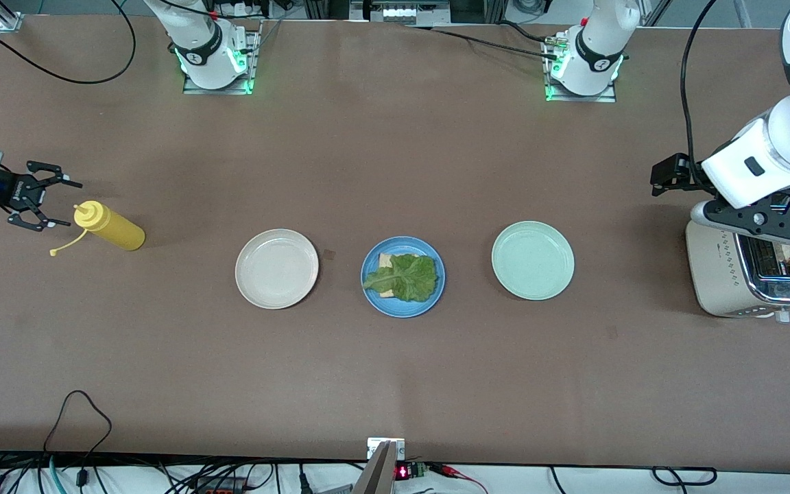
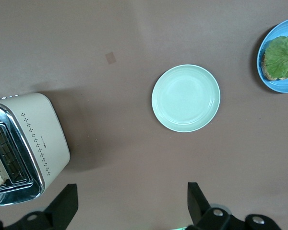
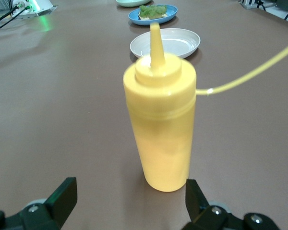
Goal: Make sandwich in blue plate with both arms
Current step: 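Move the right gripper to the yellow mustard bottle, then close the right gripper around the mustard bottle body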
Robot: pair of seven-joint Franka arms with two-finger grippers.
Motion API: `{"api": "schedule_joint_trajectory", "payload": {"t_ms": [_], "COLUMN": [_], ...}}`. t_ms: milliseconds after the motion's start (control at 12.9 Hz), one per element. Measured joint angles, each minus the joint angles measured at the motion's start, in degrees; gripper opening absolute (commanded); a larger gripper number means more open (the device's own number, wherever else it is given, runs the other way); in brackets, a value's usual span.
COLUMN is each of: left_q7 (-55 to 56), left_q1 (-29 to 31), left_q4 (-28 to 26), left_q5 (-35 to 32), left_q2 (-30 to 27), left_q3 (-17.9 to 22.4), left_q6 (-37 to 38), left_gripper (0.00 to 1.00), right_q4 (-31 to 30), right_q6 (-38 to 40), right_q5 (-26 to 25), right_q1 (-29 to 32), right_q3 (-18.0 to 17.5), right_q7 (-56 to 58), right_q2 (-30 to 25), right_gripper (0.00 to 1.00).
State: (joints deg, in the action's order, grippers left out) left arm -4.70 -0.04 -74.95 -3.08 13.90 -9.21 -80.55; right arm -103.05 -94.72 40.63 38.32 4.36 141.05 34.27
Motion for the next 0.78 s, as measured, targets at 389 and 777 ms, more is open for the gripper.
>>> {"api": "schedule_joint_trajectory", "payload": {"t_ms": [389, 777], "left_q7": [0.00, 0.00], "left_q1": [-0.08, -0.07], "left_q4": [0.00, 0.00], "left_q5": [0.00, 0.01], "left_q2": [0.00, 0.00], "left_q3": [-0.06, -0.06], "left_q6": [0.51, 0.57], "left_gripper": [1.00, 1.00], "right_q4": [3.00, 3.75], "right_q6": [0.01, -1.46], "right_q5": [3.19, 4.40], "right_q1": [2.54, 2.60], "right_q3": [-4.34, -8.48], "right_q7": [0.38, 0.39], "right_q2": [6.59, 9.93], "right_gripper": [1.00, 1.00]}}
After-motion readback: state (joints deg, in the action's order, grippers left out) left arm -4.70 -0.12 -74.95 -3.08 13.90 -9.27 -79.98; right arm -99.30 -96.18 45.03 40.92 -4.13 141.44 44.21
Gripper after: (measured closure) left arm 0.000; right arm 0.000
